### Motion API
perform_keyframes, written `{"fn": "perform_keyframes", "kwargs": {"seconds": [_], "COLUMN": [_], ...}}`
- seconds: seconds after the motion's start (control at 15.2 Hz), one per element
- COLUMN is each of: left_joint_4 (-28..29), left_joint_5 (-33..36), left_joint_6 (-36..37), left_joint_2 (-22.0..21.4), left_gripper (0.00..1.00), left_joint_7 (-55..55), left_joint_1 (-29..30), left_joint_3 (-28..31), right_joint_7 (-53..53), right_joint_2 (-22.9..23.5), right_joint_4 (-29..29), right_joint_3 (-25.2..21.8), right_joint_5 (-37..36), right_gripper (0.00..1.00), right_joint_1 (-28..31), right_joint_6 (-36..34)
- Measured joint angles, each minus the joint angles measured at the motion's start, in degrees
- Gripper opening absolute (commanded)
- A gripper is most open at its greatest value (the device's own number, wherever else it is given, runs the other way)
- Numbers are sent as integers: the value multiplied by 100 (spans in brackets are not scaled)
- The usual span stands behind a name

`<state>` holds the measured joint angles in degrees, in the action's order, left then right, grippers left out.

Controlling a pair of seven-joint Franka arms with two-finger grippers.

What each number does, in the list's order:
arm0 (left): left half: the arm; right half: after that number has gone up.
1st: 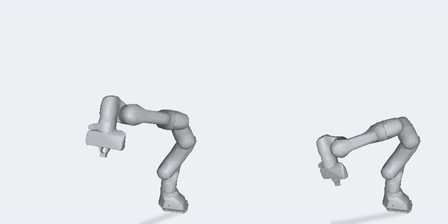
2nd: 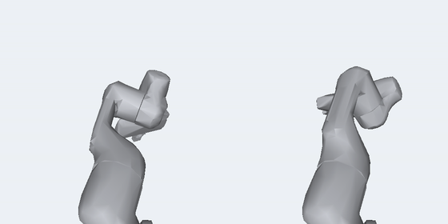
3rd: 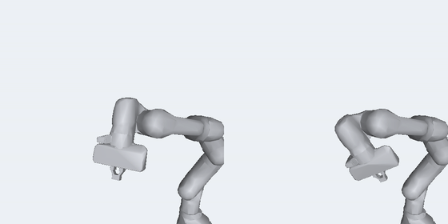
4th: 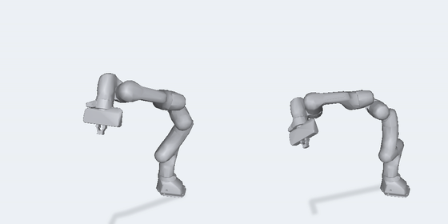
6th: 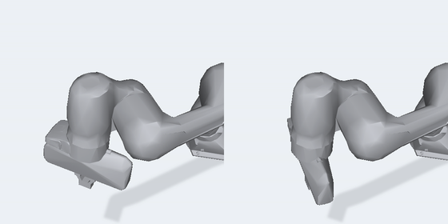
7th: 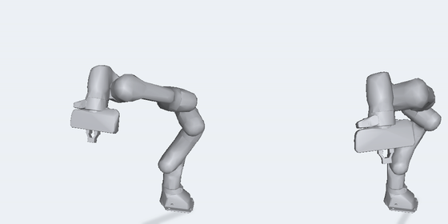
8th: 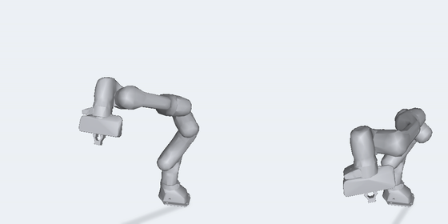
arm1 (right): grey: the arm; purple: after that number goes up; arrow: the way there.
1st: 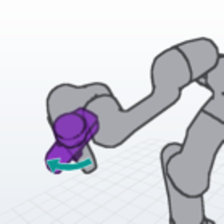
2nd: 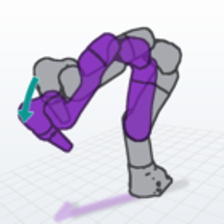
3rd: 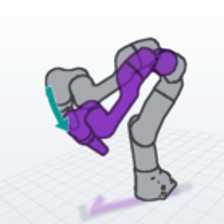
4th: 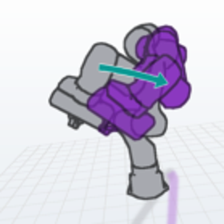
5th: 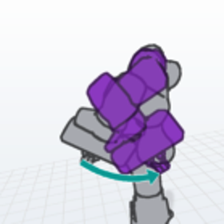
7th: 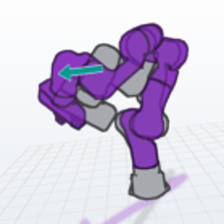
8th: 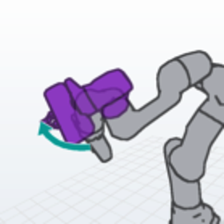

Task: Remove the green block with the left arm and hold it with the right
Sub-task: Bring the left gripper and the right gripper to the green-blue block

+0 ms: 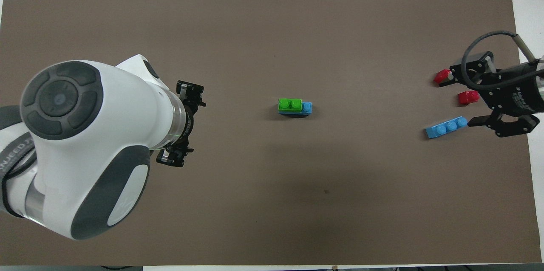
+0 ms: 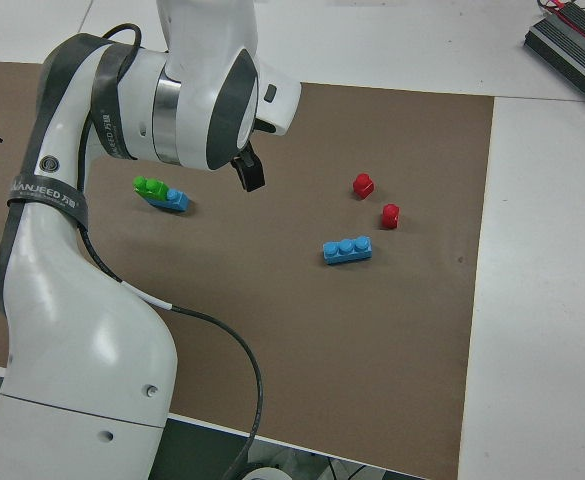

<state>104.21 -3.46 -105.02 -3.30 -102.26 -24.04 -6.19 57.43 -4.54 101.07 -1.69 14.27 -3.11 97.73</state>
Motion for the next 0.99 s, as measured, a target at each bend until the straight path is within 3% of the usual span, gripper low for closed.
{"fn": "perform_keyframes", "kwargs": {"seconds": [0.4,0.99], "left_joint_4": [1,-573], "left_joint_5": [-35,-39], "left_joint_6": [-548,-932], "left_joint_2": [570,1574], "left_gripper": [100,100], "left_joint_7": [-1181,-1947], "left_joint_1": [-437,-821], "left_joint_3": [-1,1], "right_joint_7": [1698,2791], "right_joint_2": [453,1359], "right_joint_4": [181,349], "right_joint_3": [2,5], "right_joint_5": [906,1646], "right_gripper": [95,95], "right_joint_1": [-317,-833], "right_joint_6": [668,1669]}}
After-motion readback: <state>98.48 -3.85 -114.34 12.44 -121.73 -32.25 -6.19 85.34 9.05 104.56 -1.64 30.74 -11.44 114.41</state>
